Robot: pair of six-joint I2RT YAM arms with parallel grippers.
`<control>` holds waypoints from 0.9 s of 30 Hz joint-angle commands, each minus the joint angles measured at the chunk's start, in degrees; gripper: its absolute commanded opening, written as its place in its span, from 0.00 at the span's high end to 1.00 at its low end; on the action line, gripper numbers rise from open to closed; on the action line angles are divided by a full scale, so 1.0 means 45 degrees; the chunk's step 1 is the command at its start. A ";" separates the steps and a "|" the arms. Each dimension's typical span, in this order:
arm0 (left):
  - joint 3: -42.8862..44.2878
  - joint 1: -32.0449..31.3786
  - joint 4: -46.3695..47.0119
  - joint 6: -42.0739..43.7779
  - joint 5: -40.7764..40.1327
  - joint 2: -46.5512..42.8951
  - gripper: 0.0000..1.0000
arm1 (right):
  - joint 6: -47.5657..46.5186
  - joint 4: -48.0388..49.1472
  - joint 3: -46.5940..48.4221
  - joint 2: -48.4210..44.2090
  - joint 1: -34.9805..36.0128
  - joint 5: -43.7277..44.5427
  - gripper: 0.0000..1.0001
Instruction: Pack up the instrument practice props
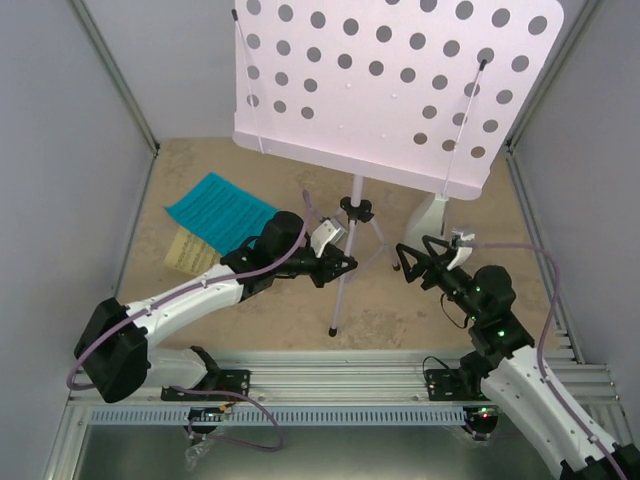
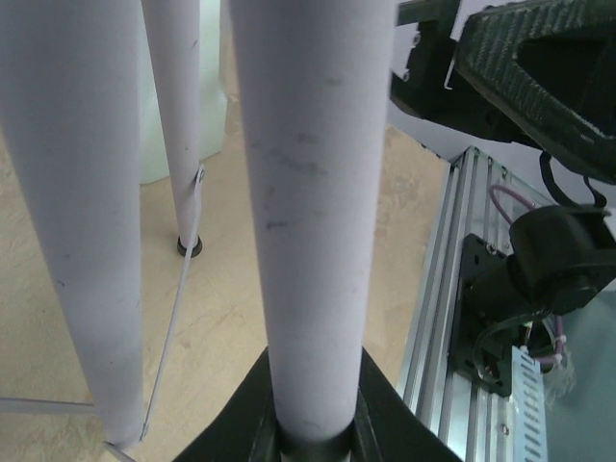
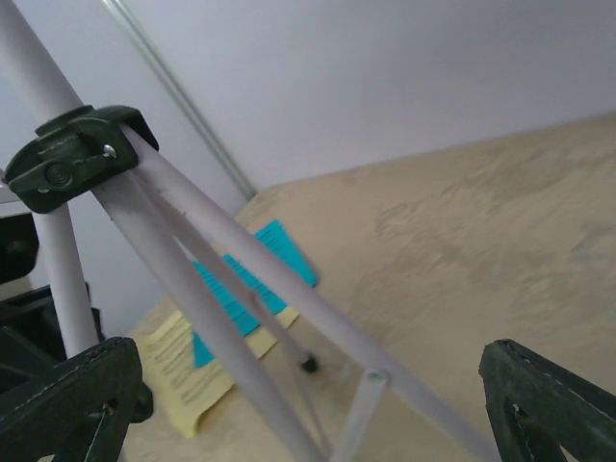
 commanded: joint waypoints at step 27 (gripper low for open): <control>0.0463 -0.0104 -0.3078 0.2136 -0.0819 0.0781 0.59 | 0.7283 0.4713 0.2279 0.4137 0.1037 -0.4187 0.29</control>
